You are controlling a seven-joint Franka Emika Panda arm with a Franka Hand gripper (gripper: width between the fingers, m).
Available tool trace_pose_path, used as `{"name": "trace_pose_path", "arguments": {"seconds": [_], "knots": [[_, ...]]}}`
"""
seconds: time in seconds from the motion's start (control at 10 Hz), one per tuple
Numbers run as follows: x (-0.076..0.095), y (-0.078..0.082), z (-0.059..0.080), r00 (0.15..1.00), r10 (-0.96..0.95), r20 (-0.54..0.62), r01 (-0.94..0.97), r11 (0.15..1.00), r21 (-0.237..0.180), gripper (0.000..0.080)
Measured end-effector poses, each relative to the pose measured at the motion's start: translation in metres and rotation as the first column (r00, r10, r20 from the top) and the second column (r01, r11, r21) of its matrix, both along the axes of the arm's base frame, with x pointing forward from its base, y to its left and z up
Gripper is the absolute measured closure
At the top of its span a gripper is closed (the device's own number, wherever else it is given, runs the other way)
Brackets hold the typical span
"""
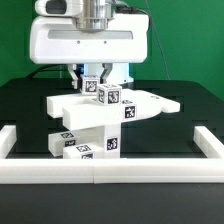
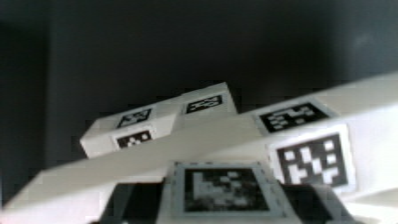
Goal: Assemble chair
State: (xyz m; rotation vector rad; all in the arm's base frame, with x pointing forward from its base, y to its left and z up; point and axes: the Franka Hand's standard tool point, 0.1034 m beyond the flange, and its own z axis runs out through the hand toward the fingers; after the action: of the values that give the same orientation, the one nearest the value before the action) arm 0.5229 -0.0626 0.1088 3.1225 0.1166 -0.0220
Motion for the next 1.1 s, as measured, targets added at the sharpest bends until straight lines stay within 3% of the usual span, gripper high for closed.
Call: {"name": "trace_pose_path", "arguments": {"seconds": [0.5,1.1], "knots": [[0.0003,0.0020,-0.0005,0.921,-0.389,0.005,0.389,0.921,0.017,0.0518],[0.0002,0.0051,-0.0009,0.679,-0.734,-0.009,0.734,0.679,0.030,0.0518]]}}
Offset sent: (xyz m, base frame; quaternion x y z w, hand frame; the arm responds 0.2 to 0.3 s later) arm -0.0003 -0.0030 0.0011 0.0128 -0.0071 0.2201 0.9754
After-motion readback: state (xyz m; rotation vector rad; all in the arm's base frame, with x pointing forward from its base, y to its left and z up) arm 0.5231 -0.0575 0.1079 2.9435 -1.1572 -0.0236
